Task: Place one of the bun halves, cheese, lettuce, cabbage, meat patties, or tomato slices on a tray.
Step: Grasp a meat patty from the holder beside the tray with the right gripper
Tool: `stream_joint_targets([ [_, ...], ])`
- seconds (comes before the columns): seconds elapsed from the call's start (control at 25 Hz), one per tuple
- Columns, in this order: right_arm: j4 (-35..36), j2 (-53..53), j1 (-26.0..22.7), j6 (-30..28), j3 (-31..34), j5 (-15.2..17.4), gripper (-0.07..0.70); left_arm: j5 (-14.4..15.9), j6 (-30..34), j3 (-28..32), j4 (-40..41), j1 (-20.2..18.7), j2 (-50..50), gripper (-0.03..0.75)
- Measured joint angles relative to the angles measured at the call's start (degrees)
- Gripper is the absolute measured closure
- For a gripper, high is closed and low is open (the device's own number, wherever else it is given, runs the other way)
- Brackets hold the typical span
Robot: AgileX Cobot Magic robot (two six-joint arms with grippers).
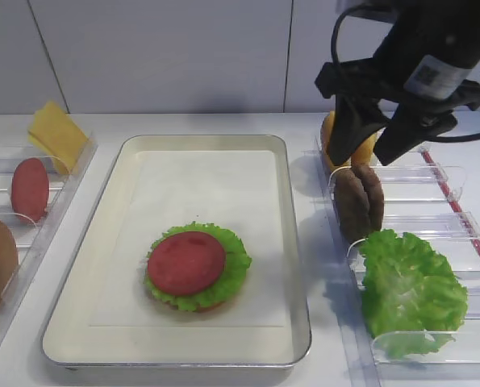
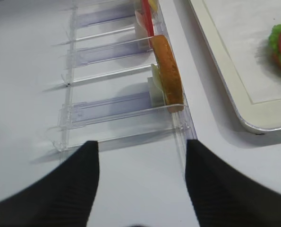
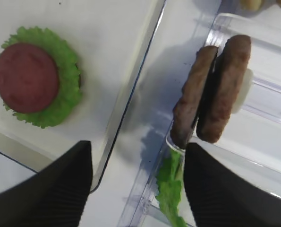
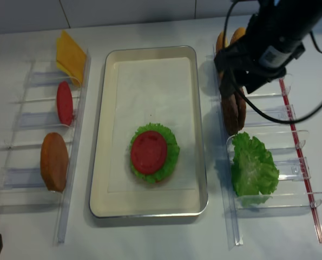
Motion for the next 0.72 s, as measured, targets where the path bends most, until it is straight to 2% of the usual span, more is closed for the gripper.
stream_joint_targets([
  [0.44, -0.58, 5.98, 0.0, 0.56, -1.67, -0.22, 0.184, 0.0, 0.0, 0.0, 0.0, 0.0, 0.0, 0.319],
  [0.72, -1.56, 6.44, 0.0, 0.65, -1.71, -2.01, 0.184, 0.0, 0.0, 0.0, 0.0, 0.0, 0.0, 0.319],
])
